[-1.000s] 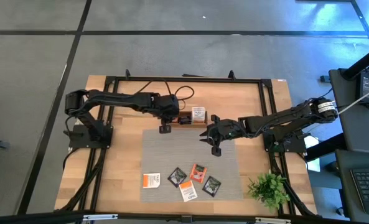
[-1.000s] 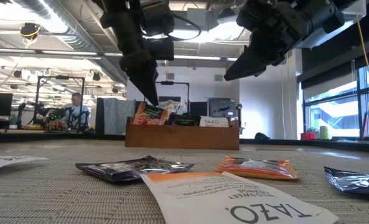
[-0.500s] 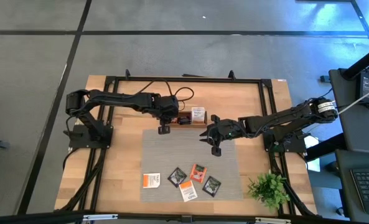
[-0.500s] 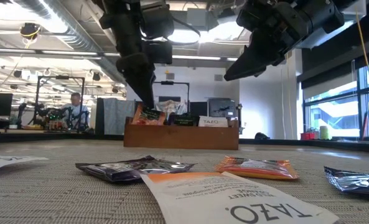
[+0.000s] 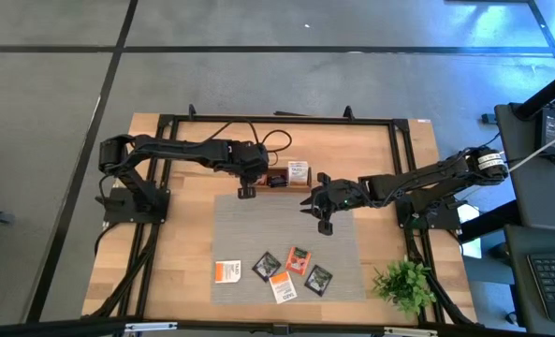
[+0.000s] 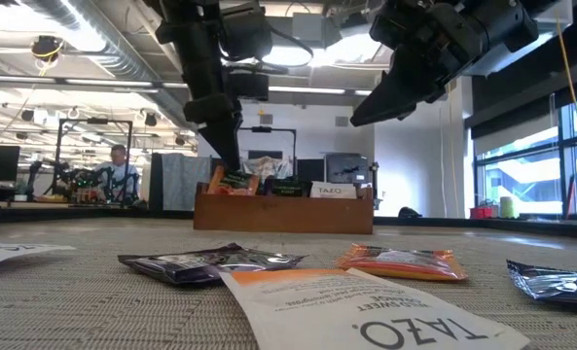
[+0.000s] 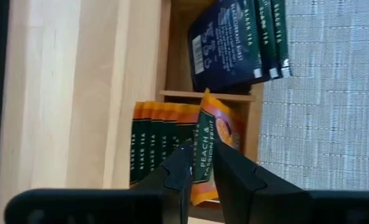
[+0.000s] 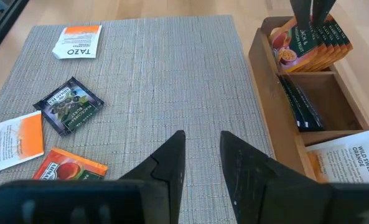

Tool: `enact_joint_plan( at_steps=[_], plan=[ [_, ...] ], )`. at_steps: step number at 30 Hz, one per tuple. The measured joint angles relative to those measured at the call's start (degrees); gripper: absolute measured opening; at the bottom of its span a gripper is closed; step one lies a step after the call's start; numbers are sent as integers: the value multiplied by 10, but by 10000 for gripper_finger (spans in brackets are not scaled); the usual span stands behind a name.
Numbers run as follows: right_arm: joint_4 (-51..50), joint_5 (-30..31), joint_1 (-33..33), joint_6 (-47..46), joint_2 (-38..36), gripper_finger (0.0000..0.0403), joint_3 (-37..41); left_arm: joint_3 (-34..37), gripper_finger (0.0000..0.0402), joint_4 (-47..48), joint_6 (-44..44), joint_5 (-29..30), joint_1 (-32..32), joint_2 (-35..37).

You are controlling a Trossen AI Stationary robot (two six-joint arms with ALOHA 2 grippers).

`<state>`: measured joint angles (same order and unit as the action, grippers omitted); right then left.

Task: Pick & Place Tea
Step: Adjust the orange tea bag in the wooden organizer

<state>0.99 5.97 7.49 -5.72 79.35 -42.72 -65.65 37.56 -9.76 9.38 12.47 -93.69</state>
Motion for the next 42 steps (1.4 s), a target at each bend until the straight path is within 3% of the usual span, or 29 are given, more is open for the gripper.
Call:
enact_joint_plan(
  at_steps=[18,26,42],
  plan=[
    [0,0,0,0,0,103,0,0,58,11,12,-30,0,0],
    [0,0,0,0,0,103,0,0,6,11,10,-30,-1,0],
    [-2,0,0,0,0,104,0,1,2,-2,43,-31,-1,14]
  ],
)
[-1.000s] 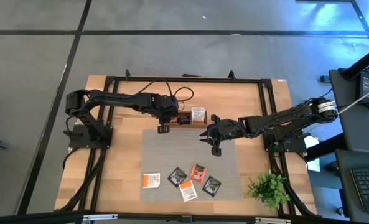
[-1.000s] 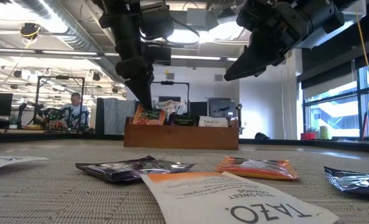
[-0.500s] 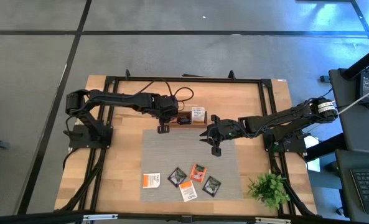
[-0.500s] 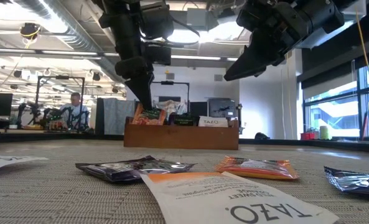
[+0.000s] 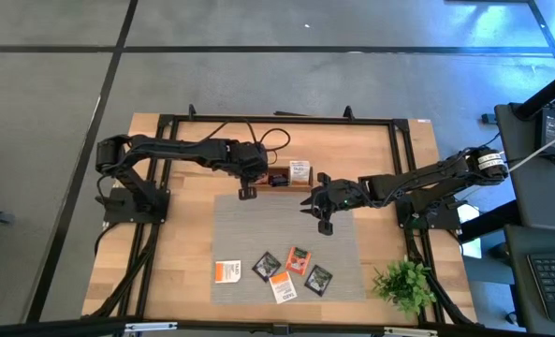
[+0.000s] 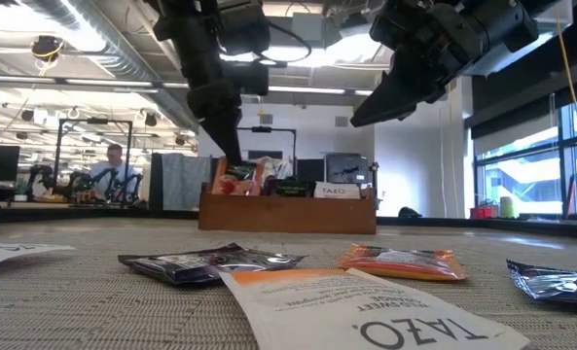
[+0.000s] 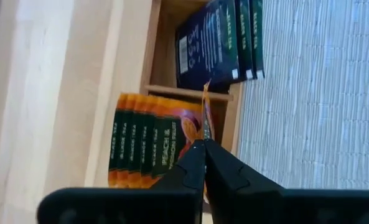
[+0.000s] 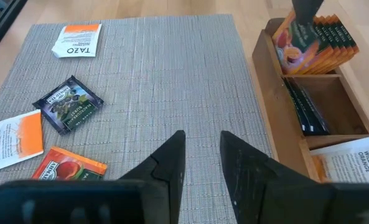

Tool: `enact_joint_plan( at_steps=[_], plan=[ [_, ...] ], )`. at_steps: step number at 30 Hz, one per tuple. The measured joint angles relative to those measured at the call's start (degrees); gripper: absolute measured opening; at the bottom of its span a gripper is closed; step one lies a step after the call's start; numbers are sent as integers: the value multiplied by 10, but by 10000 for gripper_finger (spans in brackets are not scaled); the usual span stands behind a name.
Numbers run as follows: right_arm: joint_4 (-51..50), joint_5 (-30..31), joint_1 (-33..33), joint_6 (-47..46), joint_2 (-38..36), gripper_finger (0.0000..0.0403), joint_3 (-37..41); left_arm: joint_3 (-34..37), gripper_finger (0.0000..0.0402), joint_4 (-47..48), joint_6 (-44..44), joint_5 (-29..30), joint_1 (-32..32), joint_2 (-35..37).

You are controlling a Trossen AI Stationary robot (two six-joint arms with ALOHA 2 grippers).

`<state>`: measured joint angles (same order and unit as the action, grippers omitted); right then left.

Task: Pick & Place Tea
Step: Adjust the orange tea bag in the wooden organizer

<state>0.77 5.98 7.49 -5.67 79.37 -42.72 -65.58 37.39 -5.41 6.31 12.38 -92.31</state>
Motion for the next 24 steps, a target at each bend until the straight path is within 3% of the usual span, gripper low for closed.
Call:
enact_joint_plan(
  at_steps=[10,24],
  plan=[
    [-9,0,0,-2,0,104,0,27,2,-34,40,2,0,2],
    [-12,0,0,-1,0,104,0,43,6,-46,77,61,0,2]
  ],
)
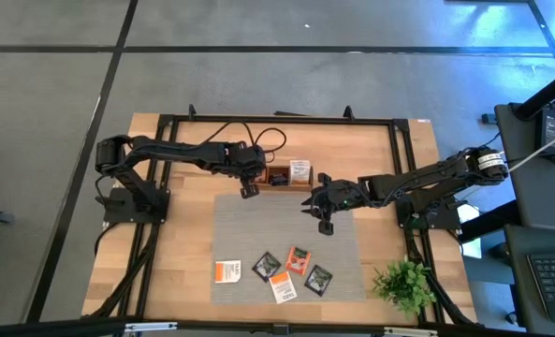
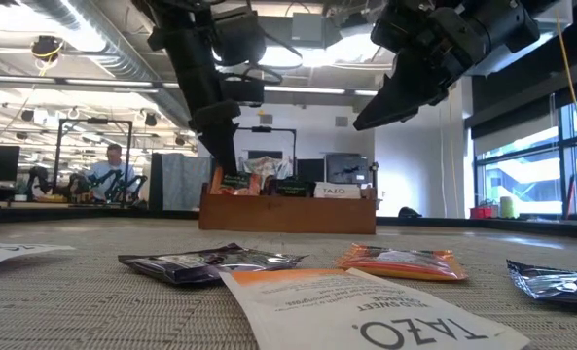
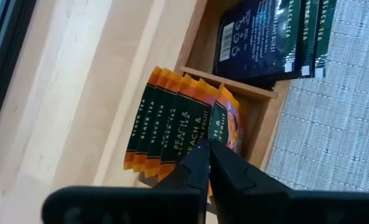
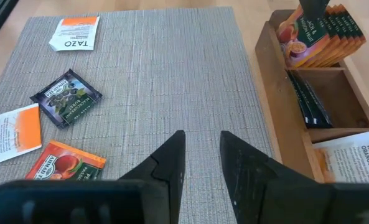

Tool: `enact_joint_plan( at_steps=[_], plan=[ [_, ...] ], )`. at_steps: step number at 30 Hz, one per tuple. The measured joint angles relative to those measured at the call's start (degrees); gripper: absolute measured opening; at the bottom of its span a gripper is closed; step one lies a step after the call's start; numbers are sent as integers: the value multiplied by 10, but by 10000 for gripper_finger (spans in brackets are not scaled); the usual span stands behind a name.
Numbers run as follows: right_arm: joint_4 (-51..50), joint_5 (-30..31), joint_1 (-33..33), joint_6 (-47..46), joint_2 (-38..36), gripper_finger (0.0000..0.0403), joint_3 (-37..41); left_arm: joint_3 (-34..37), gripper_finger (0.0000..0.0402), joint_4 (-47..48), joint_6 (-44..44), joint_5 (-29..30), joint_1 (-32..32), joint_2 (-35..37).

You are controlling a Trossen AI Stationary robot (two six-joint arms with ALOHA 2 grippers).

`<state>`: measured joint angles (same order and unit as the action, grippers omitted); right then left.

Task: Pick & Place Tea
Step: Adjust the orange tea bag in the wooden organizer

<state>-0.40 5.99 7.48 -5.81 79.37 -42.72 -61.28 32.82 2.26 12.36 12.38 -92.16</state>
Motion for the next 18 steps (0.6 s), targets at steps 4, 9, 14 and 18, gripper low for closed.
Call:
enact_joint_plan(
  at_steps=[4,9,14,18],
  plan=[
    [0,0,0,0,0,104,0,0,7,0,0,0,0,0],
    [0,0,0,0,0,104,0,0,15,0,2,0,0,0],
    [0,0,0,-1,0,104,0,0,48,3,18,11,0,8],
    [-3,0,0,-1,0,104,0,-8,77,7,16,53,0,33]
  ],
)
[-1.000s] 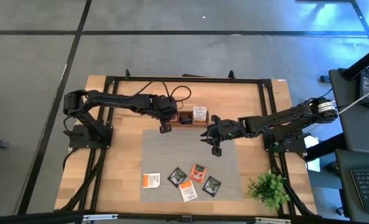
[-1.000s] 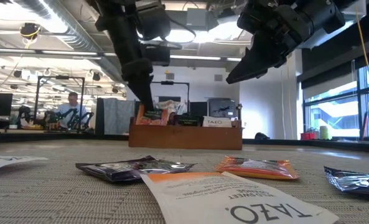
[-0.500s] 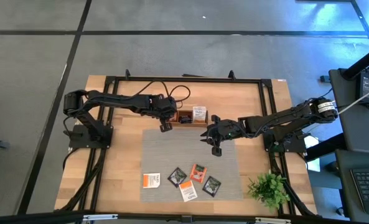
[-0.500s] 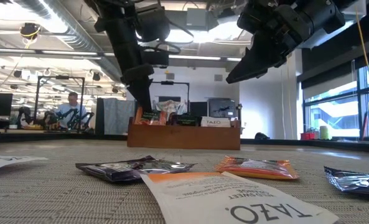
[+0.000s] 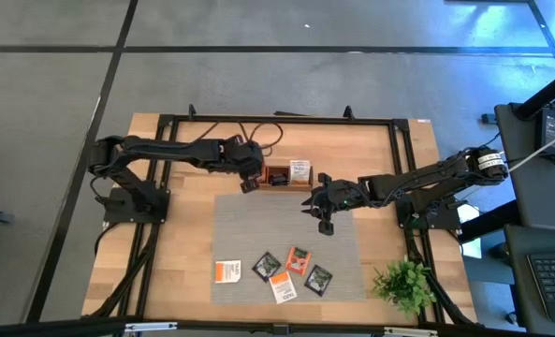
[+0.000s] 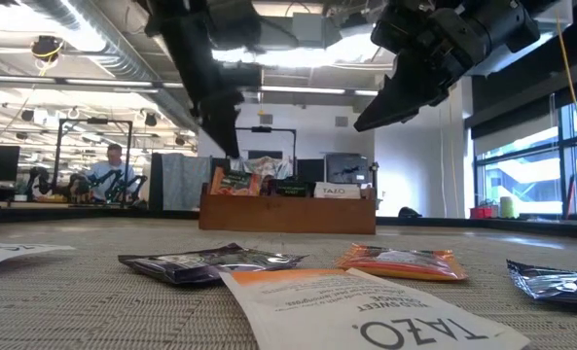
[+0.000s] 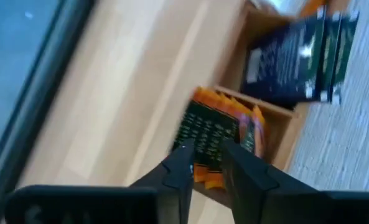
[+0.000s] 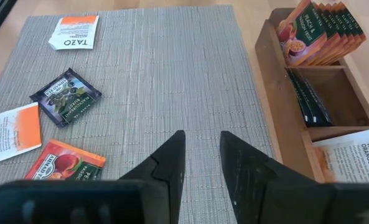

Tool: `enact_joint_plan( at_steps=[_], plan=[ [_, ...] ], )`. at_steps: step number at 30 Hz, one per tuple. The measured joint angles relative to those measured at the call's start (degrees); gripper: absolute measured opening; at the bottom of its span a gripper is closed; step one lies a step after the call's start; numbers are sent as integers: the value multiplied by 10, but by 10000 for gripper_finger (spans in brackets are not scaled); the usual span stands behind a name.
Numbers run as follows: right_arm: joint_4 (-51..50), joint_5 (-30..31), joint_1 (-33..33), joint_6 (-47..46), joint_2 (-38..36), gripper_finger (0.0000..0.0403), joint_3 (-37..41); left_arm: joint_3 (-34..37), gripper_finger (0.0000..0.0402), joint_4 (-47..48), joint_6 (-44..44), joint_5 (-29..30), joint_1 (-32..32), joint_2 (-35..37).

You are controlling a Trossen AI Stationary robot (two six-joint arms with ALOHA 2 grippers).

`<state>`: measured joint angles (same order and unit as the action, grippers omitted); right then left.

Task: Pick & Place Tea
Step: Adjust the orange tea bag in the wooden organizer, then adjust the purple tea bags in the wooden organizer

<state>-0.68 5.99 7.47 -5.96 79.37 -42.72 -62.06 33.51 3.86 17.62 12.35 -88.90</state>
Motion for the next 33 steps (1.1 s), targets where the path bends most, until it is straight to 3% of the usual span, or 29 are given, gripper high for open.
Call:
enact_joint_plan(
  at_steps=[8,13,15,18,30,33],
  plan=[
    [1,0,0,0,3,103,0,33,95,-25,6,5,-30,126],
    [62,2,-1,10,32,103,0,169,91,-199,34,-6,-84,252],
    [118,10,-9,26,56,103,-1,219,91,-270,42,-21,-105,288],
    [127,20,-30,54,100,103,-31,273,94,-348,56,-28,-131,328],
    [-101,22,-78,80,274,103,-251,317,92,-361,61,-23,-181,365],
    [-155,60,-86,80,304,103,-292,317,94,-356,60,-23,-184,365]
  ],
)
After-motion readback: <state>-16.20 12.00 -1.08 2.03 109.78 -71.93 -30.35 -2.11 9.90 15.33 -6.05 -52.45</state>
